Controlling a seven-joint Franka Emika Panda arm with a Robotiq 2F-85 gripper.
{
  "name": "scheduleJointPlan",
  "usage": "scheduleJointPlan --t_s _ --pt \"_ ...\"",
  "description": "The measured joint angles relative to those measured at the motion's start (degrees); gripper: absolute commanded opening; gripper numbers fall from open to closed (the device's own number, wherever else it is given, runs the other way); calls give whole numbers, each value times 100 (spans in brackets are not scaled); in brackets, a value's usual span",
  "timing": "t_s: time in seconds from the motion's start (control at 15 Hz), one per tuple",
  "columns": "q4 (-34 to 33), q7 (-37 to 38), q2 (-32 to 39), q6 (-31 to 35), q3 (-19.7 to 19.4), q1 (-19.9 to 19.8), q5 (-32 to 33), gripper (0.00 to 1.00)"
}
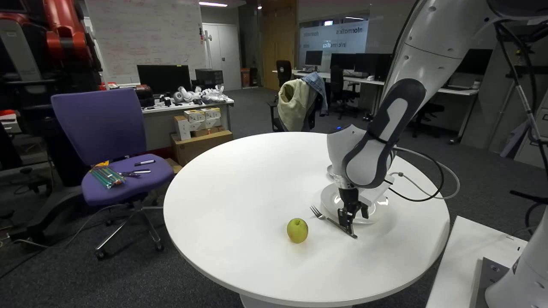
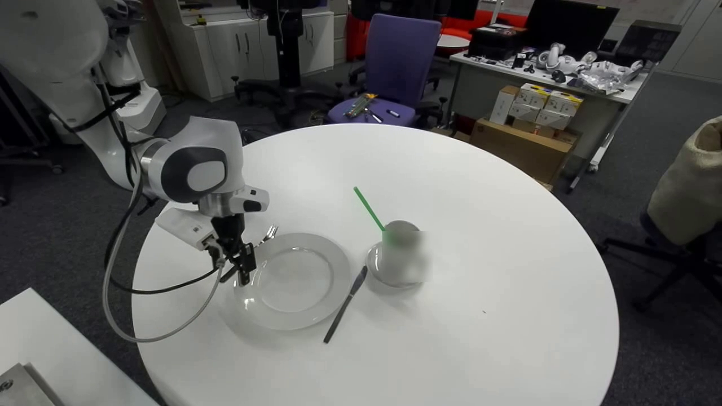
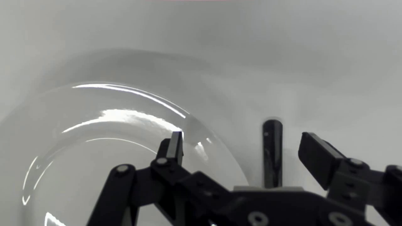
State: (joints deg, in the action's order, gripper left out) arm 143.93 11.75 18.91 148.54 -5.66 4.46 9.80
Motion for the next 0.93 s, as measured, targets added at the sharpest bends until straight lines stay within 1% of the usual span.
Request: scheduleJointPlan --t_s 0.47,0.73,0.8,0.87,0.93 --pt "235 -14 -427 0 82 80 218 100" --pt "270 -42 -501 0 367 88 207 100" --pt "270 -42 -501 0 455 96 200 90" --pt "269 -40 -500 2 534 117 199 76" --pt "266 -36 -495 4 582 156 196 72"
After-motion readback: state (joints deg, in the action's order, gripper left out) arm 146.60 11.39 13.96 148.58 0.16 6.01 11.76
